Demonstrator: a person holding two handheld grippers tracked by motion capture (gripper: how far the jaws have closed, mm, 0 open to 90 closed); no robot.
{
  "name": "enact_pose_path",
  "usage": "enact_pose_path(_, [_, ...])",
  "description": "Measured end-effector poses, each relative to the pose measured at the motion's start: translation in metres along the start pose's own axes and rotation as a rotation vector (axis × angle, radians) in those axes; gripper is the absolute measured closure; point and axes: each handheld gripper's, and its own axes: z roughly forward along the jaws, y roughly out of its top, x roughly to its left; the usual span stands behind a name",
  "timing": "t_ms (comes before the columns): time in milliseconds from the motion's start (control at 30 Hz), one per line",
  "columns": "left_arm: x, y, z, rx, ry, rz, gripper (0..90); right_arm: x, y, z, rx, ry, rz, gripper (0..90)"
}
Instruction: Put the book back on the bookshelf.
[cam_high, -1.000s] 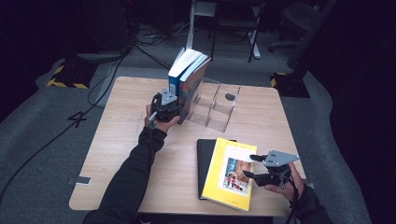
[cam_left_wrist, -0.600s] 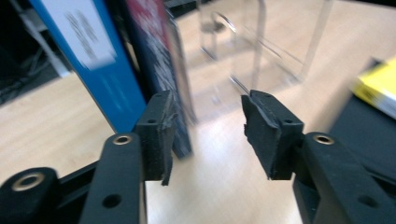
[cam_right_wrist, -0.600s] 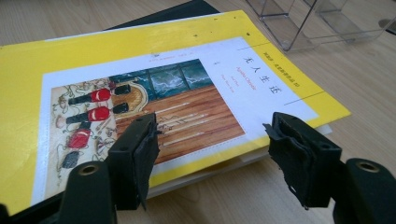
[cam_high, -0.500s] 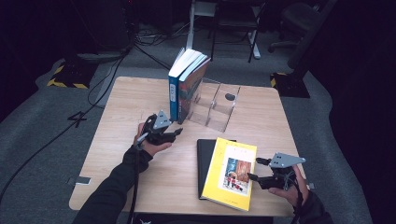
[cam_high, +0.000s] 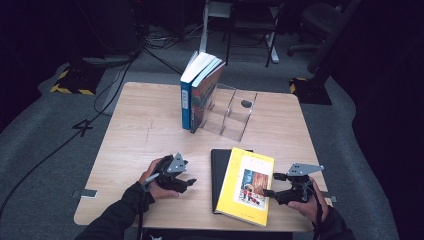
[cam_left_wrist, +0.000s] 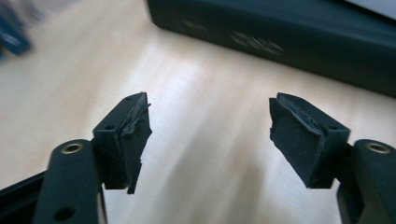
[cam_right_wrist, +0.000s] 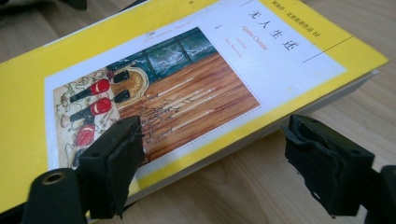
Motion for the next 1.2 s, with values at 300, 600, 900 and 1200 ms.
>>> enact_pose_path(300, [-0.015,-0.012,0.006,0.042,-0.042,0.026,22.9,-0.009,-0.001,0.007,0.017,0.07,0.049,13.2])
enact_pose_path(600, [-0.012,-0.01,0.014,0.037,-0.076,-0.009,17.8,-0.002,0.004,0.005,0.011,0.044,-0.02,15.3])
enact_pose_path(900, [-0.012,-0.007,0.017,0.039,-0.087,-0.002,16.5,0.003,0.019,0.007,-0.038,0.052,-0.092,24.5])
enact_pose_path(1200, [-0.012,-0.006,0.018,0.041,-0.088,-0.001,16.5,-0.005,0.038,0.023,-0.048,0.041,-0.063,36.7])
